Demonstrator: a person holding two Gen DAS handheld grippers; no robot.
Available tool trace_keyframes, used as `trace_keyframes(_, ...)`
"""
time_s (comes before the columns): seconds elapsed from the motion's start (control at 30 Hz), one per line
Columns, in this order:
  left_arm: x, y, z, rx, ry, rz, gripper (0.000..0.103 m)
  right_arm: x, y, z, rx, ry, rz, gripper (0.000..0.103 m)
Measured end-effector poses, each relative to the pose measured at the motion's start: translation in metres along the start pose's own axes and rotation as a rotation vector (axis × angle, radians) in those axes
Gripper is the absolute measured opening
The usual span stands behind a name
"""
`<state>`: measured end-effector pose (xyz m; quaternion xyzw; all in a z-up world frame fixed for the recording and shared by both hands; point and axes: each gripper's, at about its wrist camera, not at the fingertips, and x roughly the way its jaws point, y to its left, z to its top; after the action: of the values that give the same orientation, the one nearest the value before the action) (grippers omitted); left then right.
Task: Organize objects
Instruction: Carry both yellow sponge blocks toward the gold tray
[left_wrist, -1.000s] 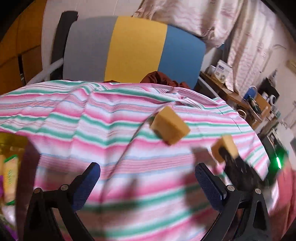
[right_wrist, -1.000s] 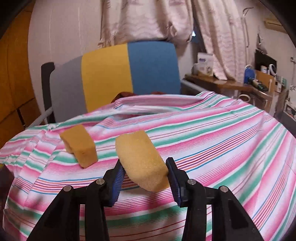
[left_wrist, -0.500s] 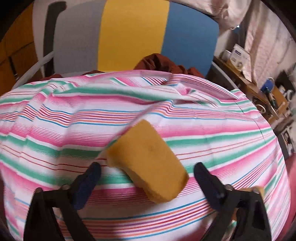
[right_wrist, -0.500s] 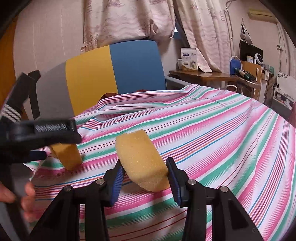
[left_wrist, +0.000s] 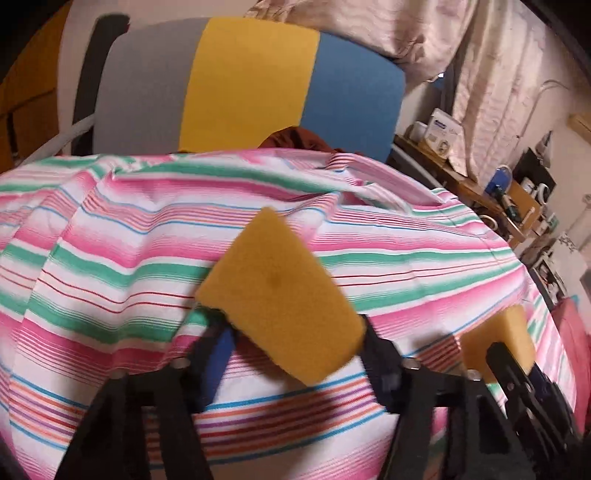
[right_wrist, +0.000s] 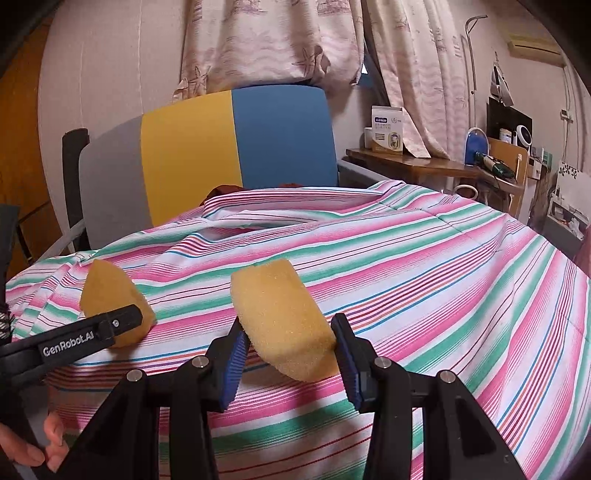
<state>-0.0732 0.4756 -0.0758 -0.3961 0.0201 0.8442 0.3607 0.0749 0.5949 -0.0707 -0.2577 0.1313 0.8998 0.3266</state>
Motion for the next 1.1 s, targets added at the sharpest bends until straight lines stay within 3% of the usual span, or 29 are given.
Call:
trace_keyframes(0.17,-0.019,-0.007,-0.011,0.059,-0.066,0.020,0.051,-0.001,0.000,0.000,-0.005,-0.007,-0.003,0.045)
trace_keyframes(0.53,-0.076,0.029,-0.050,-0.025,-0.150,0.053,0.051,-0.004,0.003,-0.001,-0.015,-0.018,-0.004,0.045)
trace_keyframes(0.83,-0.114,0.054,-0.074,-0.034,-0.201,0.083,0.052,-0.013,0.005,-0.001,-0.027,-0.054,0.006,0.045)
trace_keyframes(0.97,-0.127,0.067,-0.087,-0.041,-0.207,0.107,0.052,-0.016,0.011,-0.001,-0.056,-0.061,0.003,0.045)
trace_keyframes(1.1,-0.136,0.087,-0.097,-0.117,-0.190,0.104,0.052,-0.023,0.016,0.000,-0.078,-0.068,0.014,0.045)
